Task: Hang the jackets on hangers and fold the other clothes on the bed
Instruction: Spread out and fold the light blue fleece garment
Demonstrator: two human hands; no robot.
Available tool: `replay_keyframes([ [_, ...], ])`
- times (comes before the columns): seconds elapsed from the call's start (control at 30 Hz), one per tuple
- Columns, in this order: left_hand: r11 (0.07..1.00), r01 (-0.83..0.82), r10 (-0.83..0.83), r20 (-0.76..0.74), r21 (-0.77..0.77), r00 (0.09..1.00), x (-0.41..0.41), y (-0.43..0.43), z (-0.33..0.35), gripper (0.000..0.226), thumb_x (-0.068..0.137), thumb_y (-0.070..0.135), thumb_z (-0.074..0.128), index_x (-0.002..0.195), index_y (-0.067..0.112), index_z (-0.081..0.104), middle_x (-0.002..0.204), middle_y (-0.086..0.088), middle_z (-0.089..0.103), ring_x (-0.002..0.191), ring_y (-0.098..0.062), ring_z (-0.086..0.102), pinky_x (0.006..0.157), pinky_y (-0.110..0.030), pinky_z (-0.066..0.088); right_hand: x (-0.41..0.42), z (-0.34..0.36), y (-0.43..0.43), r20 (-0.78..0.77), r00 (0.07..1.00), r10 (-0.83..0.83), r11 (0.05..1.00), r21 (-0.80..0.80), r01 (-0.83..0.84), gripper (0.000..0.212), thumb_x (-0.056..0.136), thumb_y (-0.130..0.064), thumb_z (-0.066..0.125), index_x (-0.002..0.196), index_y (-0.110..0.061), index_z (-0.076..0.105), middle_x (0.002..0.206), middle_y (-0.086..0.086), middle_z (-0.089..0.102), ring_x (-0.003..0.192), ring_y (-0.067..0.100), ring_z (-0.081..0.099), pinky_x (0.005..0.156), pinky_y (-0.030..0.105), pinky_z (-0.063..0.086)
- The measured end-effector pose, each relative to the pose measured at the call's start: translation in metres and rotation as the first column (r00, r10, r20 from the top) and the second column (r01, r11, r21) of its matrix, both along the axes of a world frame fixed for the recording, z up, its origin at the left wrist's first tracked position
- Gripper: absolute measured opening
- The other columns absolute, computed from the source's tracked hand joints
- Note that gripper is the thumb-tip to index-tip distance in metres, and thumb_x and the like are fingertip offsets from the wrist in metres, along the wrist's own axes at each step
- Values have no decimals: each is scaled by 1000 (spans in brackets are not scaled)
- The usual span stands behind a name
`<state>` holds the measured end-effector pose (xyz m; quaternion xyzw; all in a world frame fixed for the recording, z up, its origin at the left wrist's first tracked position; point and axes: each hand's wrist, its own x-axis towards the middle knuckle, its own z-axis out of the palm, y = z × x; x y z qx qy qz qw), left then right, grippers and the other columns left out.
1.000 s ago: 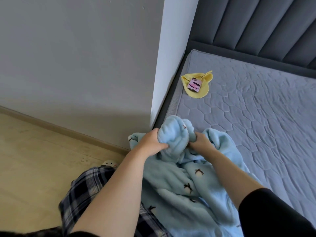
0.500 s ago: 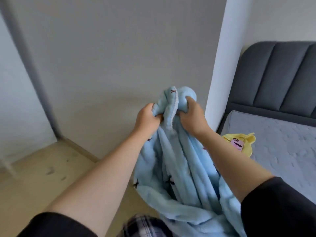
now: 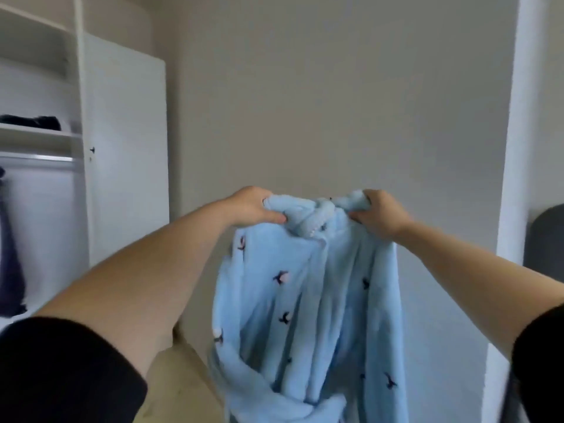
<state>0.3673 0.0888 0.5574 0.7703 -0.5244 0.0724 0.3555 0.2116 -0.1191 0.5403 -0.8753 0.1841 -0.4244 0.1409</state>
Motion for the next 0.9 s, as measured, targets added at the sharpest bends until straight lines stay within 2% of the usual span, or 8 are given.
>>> replay_keyframes([
  [0.1,972,-75,54,-98,-225,994,26,8,-1,18,80,21,75,95,13,68,91,-3,69,78,-12,61,68,-23,49,15,-9,5,303,933,194,933,236,-271,18,80,-15,73,95,-11,64,82,-8,67,71,0,64,60,15,46],
  [0.2,995,-94,95,-186,14,978,41,17,-15,12,79,15,75,75,16,63,73,-3,63,59,-13,58,46,-19,47,27,-28,7,11,902,431,716,604,-349,29,82,0,69,110,8,61,100,14,69,90,25,67,80,32,56],
  [0.27,987,-136,117,-206,-82,971,49,18,-26,18,76,8,74,67,17,61,72,-3,60,60,-14,55,47,-18,45,38,-32,12,-104,946,306,862,453,-229,20,83,1,67,101,9,63,91,11,63,79,21,59,64,20,50],
  [0.33,959,-134,59,-285,-249,957,58,19,-30,19,76,4,74,69,18,63,73,1,63,70,-14,57,54,-17,47,47,-26,16,76,979,189,930,307,-203,6,83,-3,68,79,-2,64,77,4,60,69,14,53,52,18,43],
  [0.5,985,81,-138,-409,-153,902,80,40,-36,30,77,15,78,104,19,66,100,4,73,93,-11,68,79,-23,53,48,-23,4,67,937,343,822,462,-334,3,86,-10,69,88,-11,68,94,8,70,86,22,66,79,36,54],
  [0.7,949,194,-315,-689,-249,652,90,44,-52,25,92,-1,47,106,3,67,107,-16,69,96,-26,68,82,-34,55,44,-26,0,241,805,542,509,668,-543,20,90,9,49,98,2,66,91,11,70,79,17,68,78,31,55],
  [0.8,937,262,-337,-796,-232,502,89,48,-48,43,88,12,36,85,10,79,103,-9,71,89,-15,70,73,-23,55,39,-19,3,218,798,563,476,703,-528,48,94,6,34,68,-8,72,70,8,67,71,15,65,63,22,54],
  [0.9,943,331,-237,-767,-34,597,84,47,-45,36,90,31,47,87,16,79,104,1,73,91,-10,69,74,-20,54,36,-14,4,142,732,666,409,752,-517,37,92,-17,46,69,-7,73,81,12,69,79,22,66,71,28,54],
])
